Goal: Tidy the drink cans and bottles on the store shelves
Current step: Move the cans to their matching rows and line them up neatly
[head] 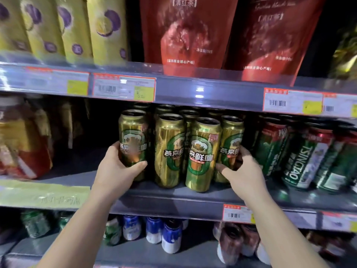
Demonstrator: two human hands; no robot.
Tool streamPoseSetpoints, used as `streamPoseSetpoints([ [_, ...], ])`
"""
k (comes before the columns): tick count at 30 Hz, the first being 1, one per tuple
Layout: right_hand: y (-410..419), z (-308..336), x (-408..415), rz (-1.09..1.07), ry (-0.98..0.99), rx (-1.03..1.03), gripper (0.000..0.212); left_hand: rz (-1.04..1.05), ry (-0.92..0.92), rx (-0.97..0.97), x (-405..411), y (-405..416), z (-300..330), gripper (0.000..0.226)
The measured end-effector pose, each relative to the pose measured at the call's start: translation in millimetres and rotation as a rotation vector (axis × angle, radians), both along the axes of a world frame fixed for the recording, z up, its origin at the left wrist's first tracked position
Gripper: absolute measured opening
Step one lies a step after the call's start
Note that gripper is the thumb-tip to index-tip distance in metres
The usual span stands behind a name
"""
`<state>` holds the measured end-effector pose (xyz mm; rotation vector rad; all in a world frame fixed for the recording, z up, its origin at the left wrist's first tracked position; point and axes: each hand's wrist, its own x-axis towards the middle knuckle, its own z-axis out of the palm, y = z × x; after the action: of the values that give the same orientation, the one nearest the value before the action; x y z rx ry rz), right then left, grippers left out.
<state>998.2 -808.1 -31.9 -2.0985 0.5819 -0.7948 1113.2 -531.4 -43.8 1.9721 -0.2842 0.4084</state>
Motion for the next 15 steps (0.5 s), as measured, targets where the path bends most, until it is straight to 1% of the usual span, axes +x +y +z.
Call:
streamPoseSetpoints([
  [4, 0.5, 1.6, 2.4, 0.041, -0.007, 0.014, 0.067, -0.051, 0.005, 0.042, 4.1, 7.8, 5.6, 0.072],
  [6, 1.3, 1.3, 1.8, 0.026, 0.022, 0.000, 0.073, -0.071, 0.010, 0.034, 4.1, 10.6, 8.4, 0.075],
  [8, 4.5, 1.8, -1.3, -0.017, 0.033, 0.028, 0.077, -0.108, 0.026, 0.031, 3.2, 13.8, 9.5, 0.075],
  [9, 8.3, 2.1, -4.5, -0.056, -0.008, 0.035, 0.075, -0.138, 0.034, 0.037, 2.6, 15.6, 9.8, 0.072],
  [10, 13.7, 2.5, -9.0, -0.105, -0.092, 0.024, 0.068, -0.176, 0.044, 0.039, 1.9, 17.1, 10.0, 0.067],
  [12, 30.9, 4.8, -18.4, -0.164, -0.340, -0.019, 0.046, -0.256, 0.062, 0.032, 0.9, 18.6, 10.1, 0.061],
  [13, 41.8, 5.4, -21.6, -0.151, -0.423, -0.024, 0.039, -0.284, 0.064, 0.030, 0.5, 19.3, 9.8, 0.059],
  [14, 51.6, 5.4, -24.3, -0.115, -0.446, -0.029, 0.039, -0.303, 0.060, 0.030, 0.0, 18.1, 9.9, 0.058],
  [15, 61.3, 3.7, -25.1, -0.068, -0.416, -0.039, 0.044, -0.315, 0.058, 0.025, -0.2, 17.8, 9.8, 0.057],
])
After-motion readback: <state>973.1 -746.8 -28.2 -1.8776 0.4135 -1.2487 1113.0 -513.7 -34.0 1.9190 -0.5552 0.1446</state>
